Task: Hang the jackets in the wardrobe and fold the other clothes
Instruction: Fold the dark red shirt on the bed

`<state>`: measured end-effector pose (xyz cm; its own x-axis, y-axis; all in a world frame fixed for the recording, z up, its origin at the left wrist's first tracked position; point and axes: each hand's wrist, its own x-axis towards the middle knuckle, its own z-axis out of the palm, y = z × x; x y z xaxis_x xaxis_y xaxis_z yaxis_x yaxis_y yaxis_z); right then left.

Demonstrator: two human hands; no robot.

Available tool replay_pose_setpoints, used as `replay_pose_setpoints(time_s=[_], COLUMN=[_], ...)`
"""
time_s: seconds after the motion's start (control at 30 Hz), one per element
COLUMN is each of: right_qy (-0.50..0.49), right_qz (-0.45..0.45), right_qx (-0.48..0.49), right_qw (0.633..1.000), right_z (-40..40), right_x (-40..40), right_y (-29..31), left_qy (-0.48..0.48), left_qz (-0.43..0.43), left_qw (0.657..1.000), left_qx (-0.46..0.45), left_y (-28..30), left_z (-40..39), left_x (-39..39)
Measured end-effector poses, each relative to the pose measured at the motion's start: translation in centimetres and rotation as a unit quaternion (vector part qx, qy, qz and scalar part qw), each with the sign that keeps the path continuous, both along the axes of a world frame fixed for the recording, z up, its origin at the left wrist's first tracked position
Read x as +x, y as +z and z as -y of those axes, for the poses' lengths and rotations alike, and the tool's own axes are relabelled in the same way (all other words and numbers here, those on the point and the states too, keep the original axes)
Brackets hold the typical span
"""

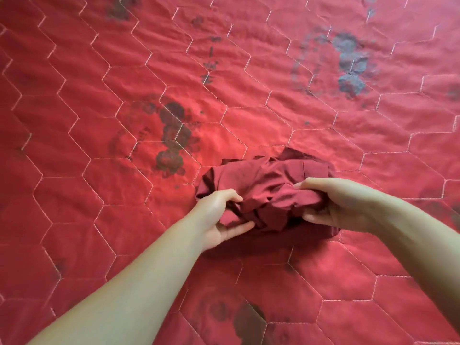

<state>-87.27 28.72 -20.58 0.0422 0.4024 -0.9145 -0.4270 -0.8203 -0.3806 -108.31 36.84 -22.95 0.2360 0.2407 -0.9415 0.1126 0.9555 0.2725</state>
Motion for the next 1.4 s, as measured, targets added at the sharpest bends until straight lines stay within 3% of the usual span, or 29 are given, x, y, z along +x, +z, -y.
replay_pose_setpoints(time_s=[0.07,0.13,0.17,0.23,0.33,0.4,0.43,0.5,0.57,0.63,0.73,0.83,0.9,0.93,1.03,1.1,1.17,1.23,1.3,1.33,1.4], right_qy=[0.052,0.074,0.091,0.178,0.4,0.464,0.444,0.354,0.31,0.288,0.231,0.184,0.141,0.122,0.113,0.121,0.15,0.226,0.307,0.314,0.283], right_qz=[0.025,0.191,0.319,0.519,0.502,0.49,0.477,0.41,0.315,0.251,0.162,0.082,0.054,0.065,0.17,0.223,0.25,0.301,0.435,0.521,0.644], right_qx=[0.001,0.026,0.051,0.136,0.202,0.203,0.228,0.296,0.315,0.324,0.344,0.288,0.17,0.11,0.016,0.001,-0.011,-0.019,-0.012,0.012,0.148], right_qw=[0.998,0.978,0.942,0.825,0.739,0.709,0.724,0.787,0.84,0.866,0.896,0.936,0.974,0.984,0.979,0.967,0.957,0.926,0.846,0.793,0.695], right_z=[0.4,0.8,0.8,0.5,-0.6,-1.6,-1.9,-2.2,-1.8,-1.2,-0.6,-0.3,0.2,0.5,1.5,1.7,1.8,2.1,2.6,2.9,3.1], right_x=[0.6,1.6,2.1,2.8,3.0,2.5,2.4,2.3,2.3,2.6,3.0,3.1,2.5,1.9,0.4,0.2,0.4,0.7,0.7,0.4,-0.6], right_y=[1.0,0.9,0.4,-0.2,-1.0,-1.2,-1.4,-1.2,-0.5,0.7,2.8,3.1,1.3,0.3,-2.7,-3.4,-3.2,-2.5,-2.1,-2.0,-1.8], left_qy=[-0.007,-0.058,-0.124,-0.287,-0.461,-0.533,-0.551,-0.548,-0.52,-0.503,-0.446,-0.44,-0.444,-0.434,-0.381,-0.345,-0.371,-0.402,-0.366,-0.355,-0.392], left_qz=[-0.001,-0.055,-0.112,-0.163,-0.107,-0.159,-0.192,-0.235,-0.204,-0.122,0.068,0.162,0.141,0.088,-0.098,-0.155,-0.19,-0.238,-0.28,-0.264,-0.183], left_qw=[0.999,0.977,0.937,0.817,0.731,0.648,0.612,0.561,0.559,0.591,0.736,0.817,0.852,0.87,0.888,0.887,0.857,0.786,0.682,0.624,0.535], left_qx=[0.037,0.196,0.307,0.472,0.491,0.52,0.534,0.574,0.613,0.619,0.505,0.337,0.239,0.215,0.238,0.263,0.303,0.405,0.568,0.645,0.726], left_y=[0.5,0.7,0.6,0.1,-0.6,-1.4,-1.5,-1.5,-0.9,0.3,3.4,4.6,3.2,2.0,-0.9,-2.0,-2.0,-1.7,-0.5,0.1,0.4], left_z=[0.1,-0.3,-0.8,-1.8,-3.6,-4.7,-5.1,-5.5,-5.6,-5.5,-5.6,-5.9,-5.2,-4.6,-2.4,-1.8,-1.6,-1.2,-0.5,0.2,1.6], left_x=[-0.6,-1.0,-1.3,-1.7,-1.2,-0.5,-0.1,0.8,1.3,1.2,0.4,-0.3,-0.3,-0.2,0.2,0.4,0.3,-0.1,-0.3,-0.1,0.9])
